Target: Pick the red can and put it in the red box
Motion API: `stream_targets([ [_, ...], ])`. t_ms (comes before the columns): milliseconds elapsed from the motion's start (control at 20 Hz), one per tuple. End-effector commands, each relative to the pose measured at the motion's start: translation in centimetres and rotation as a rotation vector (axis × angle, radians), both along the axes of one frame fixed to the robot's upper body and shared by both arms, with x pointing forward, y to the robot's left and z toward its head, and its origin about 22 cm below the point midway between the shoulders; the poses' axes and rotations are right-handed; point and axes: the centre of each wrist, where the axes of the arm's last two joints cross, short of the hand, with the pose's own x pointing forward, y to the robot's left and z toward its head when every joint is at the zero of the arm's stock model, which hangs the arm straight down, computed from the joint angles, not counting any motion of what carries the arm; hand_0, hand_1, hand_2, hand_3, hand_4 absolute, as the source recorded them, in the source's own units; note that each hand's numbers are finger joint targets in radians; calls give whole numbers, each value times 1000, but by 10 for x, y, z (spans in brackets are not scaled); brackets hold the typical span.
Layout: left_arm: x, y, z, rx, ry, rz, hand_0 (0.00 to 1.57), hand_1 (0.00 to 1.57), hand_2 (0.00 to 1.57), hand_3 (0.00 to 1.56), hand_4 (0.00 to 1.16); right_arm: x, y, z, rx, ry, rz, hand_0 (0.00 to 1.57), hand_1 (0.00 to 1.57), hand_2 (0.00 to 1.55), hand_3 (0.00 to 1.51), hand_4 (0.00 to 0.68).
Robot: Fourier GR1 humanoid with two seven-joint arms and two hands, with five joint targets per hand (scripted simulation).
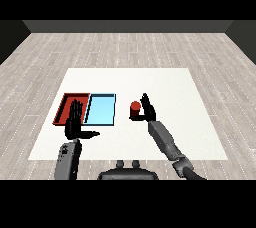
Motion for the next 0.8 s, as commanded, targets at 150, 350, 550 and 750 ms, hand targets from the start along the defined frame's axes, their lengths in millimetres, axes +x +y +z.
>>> stream_targets([
  [150, 5, -7, 1, 5, -2, 10, 0, 0, 0, 0, 0, -7, 9, -13, -20, 16, -10, 0, 0, 0, 0, 0],
  [350, -8, -2, 12, -4, 7, 6, 0, 0, 0, 0, 0, -9, 9, -9, -16, 49, 1, 0, 0, 0, 0, 0],
  [550, 8, 2, 5, 12, 16, 15, 0, 0, 0, 0, 0, -5, 7, -18, -29, 44, 4, 0, 0, 0, 0, 0],
  [750, -1, 9, -1, 3, 5, 14, 0, 0, 0, 0, 0, 11, 11, -13, -18, 19, 5, 0, 0, 0, 0, 0],
])
